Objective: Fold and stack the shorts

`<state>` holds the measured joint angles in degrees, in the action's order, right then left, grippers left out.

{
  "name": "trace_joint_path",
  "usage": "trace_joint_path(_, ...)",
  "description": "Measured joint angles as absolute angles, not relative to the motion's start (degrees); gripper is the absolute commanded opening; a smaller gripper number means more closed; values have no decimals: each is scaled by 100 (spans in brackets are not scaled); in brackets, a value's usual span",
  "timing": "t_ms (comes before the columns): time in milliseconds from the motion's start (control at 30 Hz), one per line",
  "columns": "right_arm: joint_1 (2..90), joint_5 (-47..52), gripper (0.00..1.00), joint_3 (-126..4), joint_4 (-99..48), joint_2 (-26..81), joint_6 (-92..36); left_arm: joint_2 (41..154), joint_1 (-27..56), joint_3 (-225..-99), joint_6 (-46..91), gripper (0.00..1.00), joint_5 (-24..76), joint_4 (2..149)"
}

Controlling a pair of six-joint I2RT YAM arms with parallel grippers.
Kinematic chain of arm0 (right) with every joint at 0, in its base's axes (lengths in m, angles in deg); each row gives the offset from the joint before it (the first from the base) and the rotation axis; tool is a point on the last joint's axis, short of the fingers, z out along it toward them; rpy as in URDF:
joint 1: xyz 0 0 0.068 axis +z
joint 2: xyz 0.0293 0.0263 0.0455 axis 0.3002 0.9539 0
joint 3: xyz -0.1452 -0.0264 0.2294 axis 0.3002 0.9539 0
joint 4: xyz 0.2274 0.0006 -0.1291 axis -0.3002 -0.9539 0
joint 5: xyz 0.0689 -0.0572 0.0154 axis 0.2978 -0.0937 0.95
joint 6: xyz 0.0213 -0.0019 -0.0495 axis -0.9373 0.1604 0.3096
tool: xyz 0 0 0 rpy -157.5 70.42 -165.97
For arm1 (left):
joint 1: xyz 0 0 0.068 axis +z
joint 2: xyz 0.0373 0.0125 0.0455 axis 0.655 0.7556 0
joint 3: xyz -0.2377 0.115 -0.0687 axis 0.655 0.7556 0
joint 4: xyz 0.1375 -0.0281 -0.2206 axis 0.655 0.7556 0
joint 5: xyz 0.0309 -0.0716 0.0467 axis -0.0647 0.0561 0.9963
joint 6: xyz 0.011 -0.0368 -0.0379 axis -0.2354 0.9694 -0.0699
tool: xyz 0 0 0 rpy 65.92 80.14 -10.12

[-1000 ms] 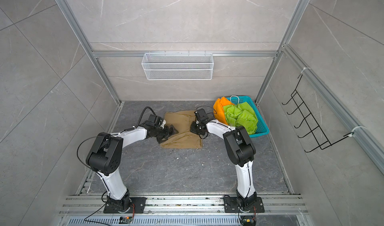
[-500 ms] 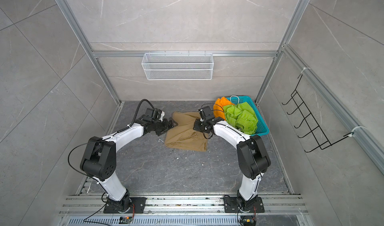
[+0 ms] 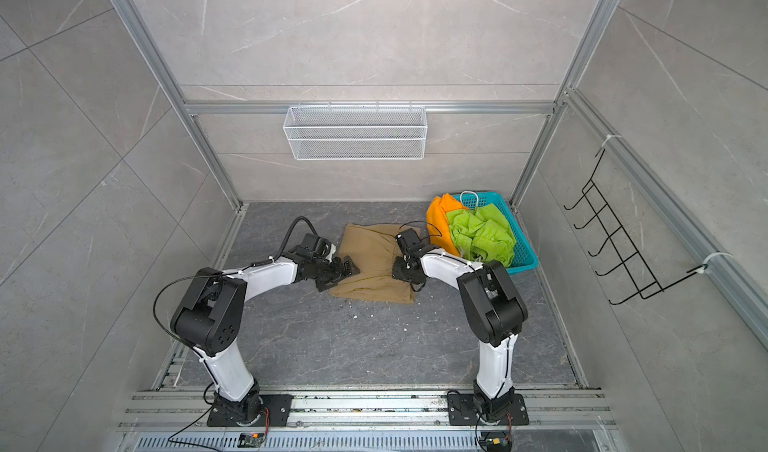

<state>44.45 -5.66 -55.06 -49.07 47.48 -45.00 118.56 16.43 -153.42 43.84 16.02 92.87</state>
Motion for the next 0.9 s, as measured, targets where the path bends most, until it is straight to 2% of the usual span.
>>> trace_joint_path(100, 4417, -599, 96, -5487, -5060, 4305, -4415, 11854, 1641, -15768, 3956, 99, 2033, 9722)
trace_joint_path(133, 4393, -597, 100, -5487, -5084, 4121, -4371, 11854, 1643, -15958, 3781, 99, 2199, 9877)
trace_joint_path(267, 4266, -614, 100, -5489, -5163, 3555, -4331, 12013, 1752, -16869, 3204, 98, 2605, 10498)
trace_joint_path(400, 4172, -606, 100, -5397, -5202, 3387, -4329, 12538, 1953, -17643, 2871, 97, 2607, 10826)
trace_joint_path(767, 4008, -396, 100, -4685, -5202, 3074, -4331, 13637, 2130, -18050, 2714, 93, 2063, 11527)
trace_joint_path(833, 3980, -348, 100, -4637, -5180, 2987, -4334, 13659, 2130, -18078, 2714, 85, 1965, 11545)
trace_joint_path(900, 3954, -304, 100, -4617, -5174, 2932, -4334, 13727, 2130, -18093, 2727, 62, 1853, 11551)
